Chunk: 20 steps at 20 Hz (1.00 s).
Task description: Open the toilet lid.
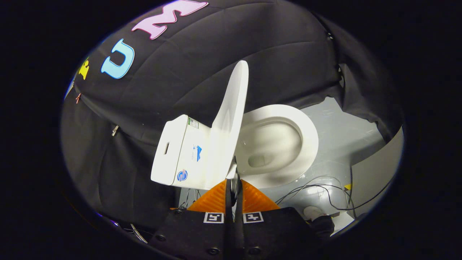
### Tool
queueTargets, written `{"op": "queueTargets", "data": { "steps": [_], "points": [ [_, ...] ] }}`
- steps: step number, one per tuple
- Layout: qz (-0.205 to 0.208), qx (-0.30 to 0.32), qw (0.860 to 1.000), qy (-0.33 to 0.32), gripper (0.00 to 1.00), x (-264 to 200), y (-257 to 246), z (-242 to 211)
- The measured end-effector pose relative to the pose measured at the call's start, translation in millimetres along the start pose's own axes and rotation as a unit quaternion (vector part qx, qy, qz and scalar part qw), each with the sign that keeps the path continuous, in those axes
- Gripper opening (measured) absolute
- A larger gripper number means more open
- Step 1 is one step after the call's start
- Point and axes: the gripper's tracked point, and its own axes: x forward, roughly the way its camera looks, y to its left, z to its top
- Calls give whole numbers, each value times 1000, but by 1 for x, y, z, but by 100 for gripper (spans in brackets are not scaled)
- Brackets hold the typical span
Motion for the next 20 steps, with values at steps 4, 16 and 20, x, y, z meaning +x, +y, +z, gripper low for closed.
{"op": "queueTargets", "data": {
  "steps": [4, 16, 20],
  "points": [
    [-15, -18, 1000, -2, 5, -4, 19, 0],
    [-56, -87, 995, -5, 5, -11, 88, -1],
    [-60, -99, 993, -4, 5, -9, 120, -5]
  ]
}}
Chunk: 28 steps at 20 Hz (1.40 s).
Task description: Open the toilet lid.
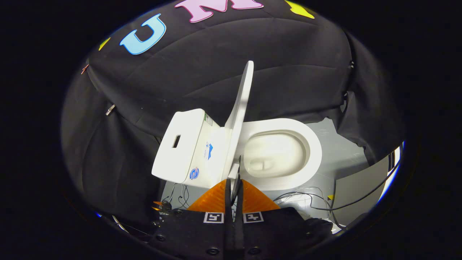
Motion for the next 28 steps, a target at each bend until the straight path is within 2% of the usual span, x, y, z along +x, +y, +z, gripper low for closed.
{"op": "queueTargets", "data": {
  "steps": [11, 21, 28],
  "points": [
    [-49, -62, 997, -11, 5, 0, 78, 3],
    [-58, -90, 994, -12, 5, 12, 147, -3],
    [-120, -116, 986, -27, 5, 19, 167, -4]
  ]
}}
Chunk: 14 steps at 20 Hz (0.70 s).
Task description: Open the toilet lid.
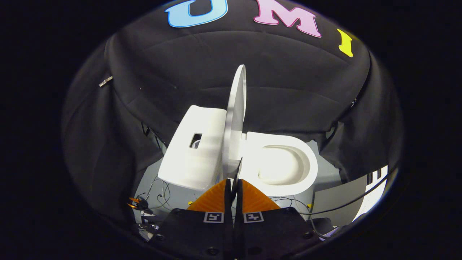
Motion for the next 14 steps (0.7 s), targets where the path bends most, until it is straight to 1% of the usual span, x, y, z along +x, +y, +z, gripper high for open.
{"op": "queueTargets", "data": {
  "steps": [4, 10, 14],
  "points": [
    [-16, -22, 1000, -6, 6, 2, 16, 0],
    [-27, -42, 999, -8, 9, 7, 39, 1],
    [-24, -63, 998, -9, 13, 7, 56, 0]
  ]
}}
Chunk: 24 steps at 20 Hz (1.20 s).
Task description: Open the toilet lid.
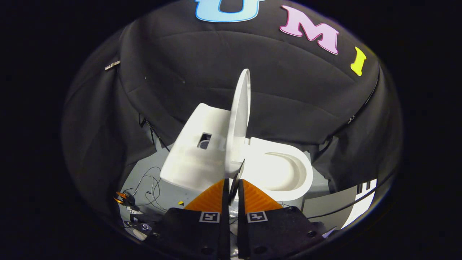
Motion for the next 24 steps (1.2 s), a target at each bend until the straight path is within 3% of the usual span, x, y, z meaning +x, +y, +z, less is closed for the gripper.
{"op": "queueTargets", "data": {
  "steps": [6, 8, 11, 14, 18, 19, 24],
  "points": [
    [35, -23, 999, -13, 32, -4, 21, 10],
    [51, -27, 998, -13, 46, -8, 26, 11],
    [53, -38, 998, -21, 86, -9, 26, 13],
    [61, -41, 997, -17, 89, -10, 26, 11],
    [109, -31, 993, -17, 88, -17, 36, 16],
    [106, -30, 994, -24, 100, -18, 31, 20],
    [112, -14, 993, -18, 100, -29, 24, 27]
  ]
}}
